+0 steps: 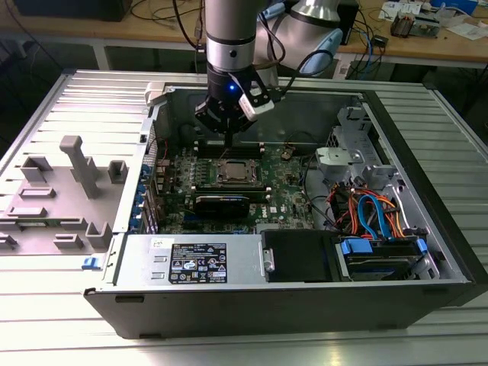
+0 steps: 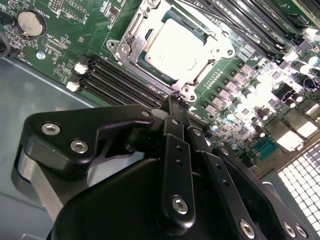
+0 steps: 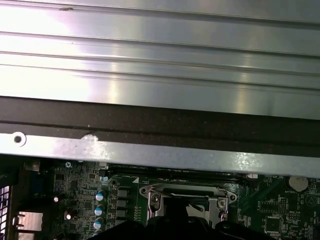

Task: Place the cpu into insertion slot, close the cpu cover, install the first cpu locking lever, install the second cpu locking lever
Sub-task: 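Install the first cpu locking lever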

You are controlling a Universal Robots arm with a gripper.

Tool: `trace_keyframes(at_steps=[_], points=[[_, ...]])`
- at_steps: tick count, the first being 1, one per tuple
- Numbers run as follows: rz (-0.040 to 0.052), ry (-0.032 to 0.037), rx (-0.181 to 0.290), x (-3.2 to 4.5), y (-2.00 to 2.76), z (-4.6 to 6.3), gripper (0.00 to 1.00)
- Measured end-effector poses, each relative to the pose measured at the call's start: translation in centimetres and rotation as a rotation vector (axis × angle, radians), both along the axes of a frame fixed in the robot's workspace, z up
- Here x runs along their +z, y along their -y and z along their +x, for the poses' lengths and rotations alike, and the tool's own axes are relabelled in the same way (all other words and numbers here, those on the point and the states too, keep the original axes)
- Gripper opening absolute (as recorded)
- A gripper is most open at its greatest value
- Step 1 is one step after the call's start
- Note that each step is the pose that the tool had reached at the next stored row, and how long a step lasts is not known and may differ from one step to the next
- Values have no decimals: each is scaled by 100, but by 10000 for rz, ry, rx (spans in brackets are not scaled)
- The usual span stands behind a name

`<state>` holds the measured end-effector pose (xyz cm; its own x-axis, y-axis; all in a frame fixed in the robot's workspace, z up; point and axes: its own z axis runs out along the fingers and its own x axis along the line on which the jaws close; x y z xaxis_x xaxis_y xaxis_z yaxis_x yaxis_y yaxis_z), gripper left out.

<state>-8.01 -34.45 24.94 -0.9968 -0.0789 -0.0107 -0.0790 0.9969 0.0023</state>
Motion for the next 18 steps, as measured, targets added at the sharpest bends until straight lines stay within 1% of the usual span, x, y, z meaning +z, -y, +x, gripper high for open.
trace_keyframes(at_steps=[6,13,18], points=[[1,0,-1,-11,0,10,11],[0,2,-1,-11,-1,-37,11],[0,2,-1,-12,-23,-38,11]])
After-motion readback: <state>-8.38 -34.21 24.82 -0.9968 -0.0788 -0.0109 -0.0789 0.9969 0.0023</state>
